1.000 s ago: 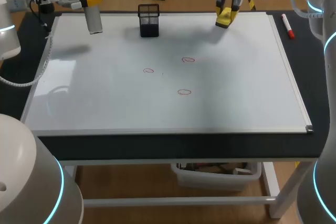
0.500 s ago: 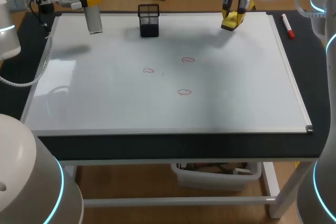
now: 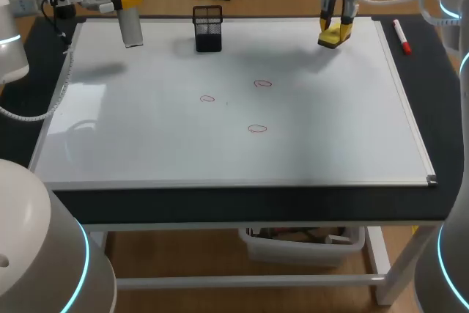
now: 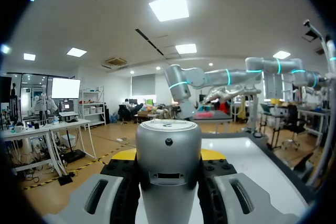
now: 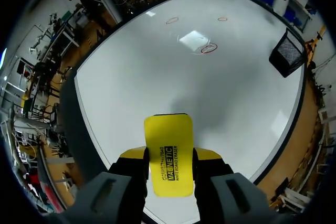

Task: Pick up the inspection probe, press it on each red-marked spot on the whiteboard one by one, put down the probe, pick up the eraser, and wipe off all the red marks.

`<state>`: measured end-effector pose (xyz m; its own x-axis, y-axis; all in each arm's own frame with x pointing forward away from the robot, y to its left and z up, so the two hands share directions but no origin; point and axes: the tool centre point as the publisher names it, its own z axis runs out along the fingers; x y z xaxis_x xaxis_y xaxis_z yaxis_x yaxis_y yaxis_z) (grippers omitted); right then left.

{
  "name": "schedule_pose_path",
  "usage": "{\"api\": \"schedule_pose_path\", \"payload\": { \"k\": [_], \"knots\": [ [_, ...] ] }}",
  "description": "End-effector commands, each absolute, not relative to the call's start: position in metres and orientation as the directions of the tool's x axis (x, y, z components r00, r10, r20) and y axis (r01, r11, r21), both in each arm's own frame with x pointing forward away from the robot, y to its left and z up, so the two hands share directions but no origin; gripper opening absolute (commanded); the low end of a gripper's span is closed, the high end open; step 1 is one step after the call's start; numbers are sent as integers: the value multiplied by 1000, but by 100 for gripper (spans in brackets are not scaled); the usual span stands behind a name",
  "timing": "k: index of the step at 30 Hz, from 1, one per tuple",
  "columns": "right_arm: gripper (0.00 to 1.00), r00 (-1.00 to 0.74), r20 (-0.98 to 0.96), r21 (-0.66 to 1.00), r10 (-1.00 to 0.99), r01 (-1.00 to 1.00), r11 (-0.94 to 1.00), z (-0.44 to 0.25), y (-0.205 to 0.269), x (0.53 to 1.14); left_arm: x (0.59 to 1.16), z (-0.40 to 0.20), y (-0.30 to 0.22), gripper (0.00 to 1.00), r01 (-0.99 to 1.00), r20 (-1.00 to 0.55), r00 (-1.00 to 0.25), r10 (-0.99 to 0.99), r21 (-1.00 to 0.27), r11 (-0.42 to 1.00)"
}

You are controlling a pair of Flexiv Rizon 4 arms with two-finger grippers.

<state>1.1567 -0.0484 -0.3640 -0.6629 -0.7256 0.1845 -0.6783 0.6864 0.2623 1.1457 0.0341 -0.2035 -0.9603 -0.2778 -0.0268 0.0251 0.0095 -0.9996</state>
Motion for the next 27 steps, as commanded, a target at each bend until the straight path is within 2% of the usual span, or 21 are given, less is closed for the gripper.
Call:
{"api": "schedule_pose_path", "payload": {
  "k": [1,16,27],
  "knots": [
    [0,-669,198,480,-716,-571,666,-368,-54,1163,1144,-202,34,0,27,-28,-959,-282,-1000,10],
    [0,-747,230,304,-623,-553,775,-379,-62,1159,1144,-202,34,0,27,-28,-959,-282,-1000,10],
    [0,-767,217,271,-604,-547,792,-382,-62,1157,1144,-202,34,0,27,-28,-959,-282,-1000,10]
  ]
}}
